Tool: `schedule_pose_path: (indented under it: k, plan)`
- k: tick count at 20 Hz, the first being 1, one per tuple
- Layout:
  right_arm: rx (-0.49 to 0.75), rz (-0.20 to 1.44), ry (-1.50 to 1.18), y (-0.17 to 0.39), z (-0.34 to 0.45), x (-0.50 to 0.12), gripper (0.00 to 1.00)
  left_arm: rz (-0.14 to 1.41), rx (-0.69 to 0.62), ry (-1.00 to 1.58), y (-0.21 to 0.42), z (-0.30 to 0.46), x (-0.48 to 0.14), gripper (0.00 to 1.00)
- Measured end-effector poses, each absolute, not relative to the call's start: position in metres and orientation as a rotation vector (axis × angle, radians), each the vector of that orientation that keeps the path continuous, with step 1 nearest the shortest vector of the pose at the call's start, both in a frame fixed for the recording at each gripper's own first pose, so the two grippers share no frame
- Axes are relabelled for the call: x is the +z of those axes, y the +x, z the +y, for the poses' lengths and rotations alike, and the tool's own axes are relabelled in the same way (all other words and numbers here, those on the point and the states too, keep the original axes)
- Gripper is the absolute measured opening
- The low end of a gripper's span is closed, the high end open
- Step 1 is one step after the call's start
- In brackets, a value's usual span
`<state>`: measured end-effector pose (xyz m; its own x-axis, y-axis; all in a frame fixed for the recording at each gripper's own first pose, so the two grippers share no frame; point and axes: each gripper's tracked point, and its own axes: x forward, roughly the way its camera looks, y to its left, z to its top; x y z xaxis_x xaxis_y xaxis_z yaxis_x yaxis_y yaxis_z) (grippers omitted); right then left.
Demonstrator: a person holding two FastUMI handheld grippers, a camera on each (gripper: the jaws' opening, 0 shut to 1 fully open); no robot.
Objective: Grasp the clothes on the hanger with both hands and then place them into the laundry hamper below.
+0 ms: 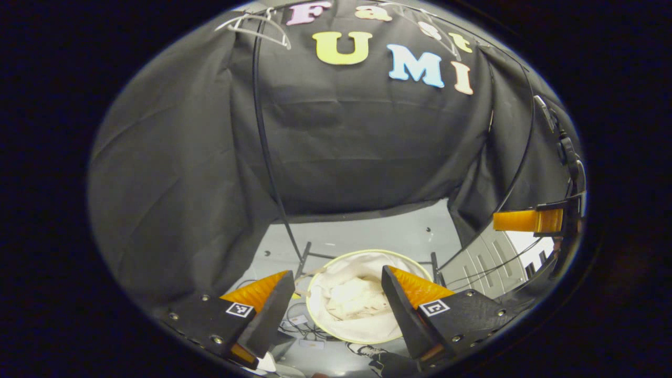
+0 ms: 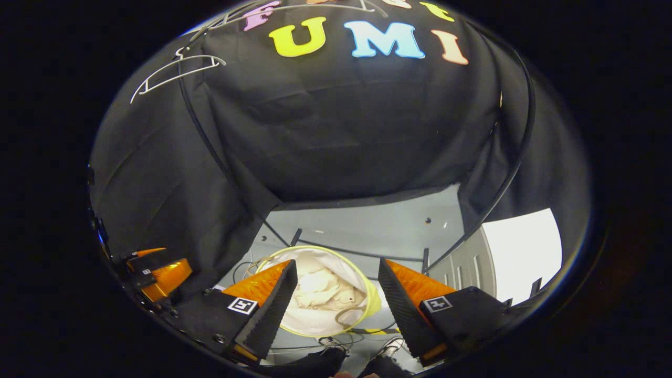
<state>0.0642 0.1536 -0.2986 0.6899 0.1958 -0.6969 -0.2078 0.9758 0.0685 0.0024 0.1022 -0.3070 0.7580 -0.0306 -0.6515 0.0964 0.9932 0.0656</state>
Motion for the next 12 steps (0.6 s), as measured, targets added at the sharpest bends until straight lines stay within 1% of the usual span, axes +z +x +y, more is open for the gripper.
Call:
schedule_pose_path:
  k: [4, 8, 12]
  plan:
    - [0.206, 0.596, -0.01, 0.072, 0.113, -0.234, 0.98, 0.563, -0.044, 0.073, -0.005, 0.057, -0.223, 0.99]
    - [0.162, 0.377, -0.036, 0.076, 0.073, -0.159, 0.98, 0.358, -0.046, 0.112, 0.005, 0.019, -0.118, 0.99]
    - [0.155, 0.23, -0.006, 0.061, 0.052, -0.098, 0.98, 0.171, -0.043, 0.102, 0.004, -0.018, -0.016, 0.99]
